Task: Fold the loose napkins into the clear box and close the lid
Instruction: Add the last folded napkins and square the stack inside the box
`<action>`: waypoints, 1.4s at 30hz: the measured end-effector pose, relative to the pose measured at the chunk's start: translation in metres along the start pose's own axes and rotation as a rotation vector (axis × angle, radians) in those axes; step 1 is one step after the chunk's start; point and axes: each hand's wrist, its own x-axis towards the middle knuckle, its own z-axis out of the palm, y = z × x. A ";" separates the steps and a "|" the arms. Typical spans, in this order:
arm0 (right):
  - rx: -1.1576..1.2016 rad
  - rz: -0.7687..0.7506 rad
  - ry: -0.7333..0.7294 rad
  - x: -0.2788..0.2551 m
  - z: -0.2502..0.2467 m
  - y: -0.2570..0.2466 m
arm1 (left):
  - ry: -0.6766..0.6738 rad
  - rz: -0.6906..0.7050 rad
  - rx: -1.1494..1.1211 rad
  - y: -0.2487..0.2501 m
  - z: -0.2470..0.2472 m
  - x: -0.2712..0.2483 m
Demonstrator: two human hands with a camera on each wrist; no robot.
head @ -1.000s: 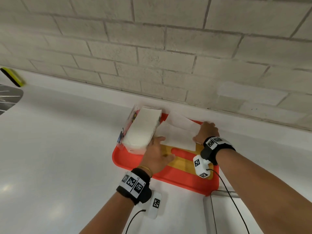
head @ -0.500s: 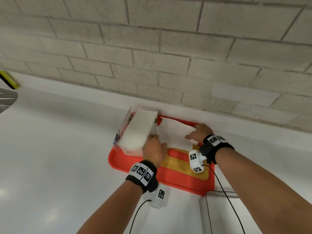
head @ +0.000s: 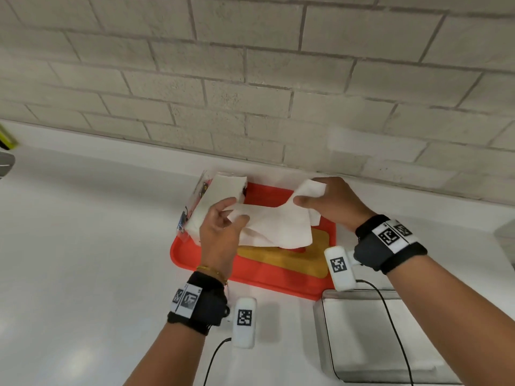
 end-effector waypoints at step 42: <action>-0.265 -0.237 -0.665 -0.140 -0.029 -0.091 | -0.633 0.361 0.512 0.046 -0.059 -0.137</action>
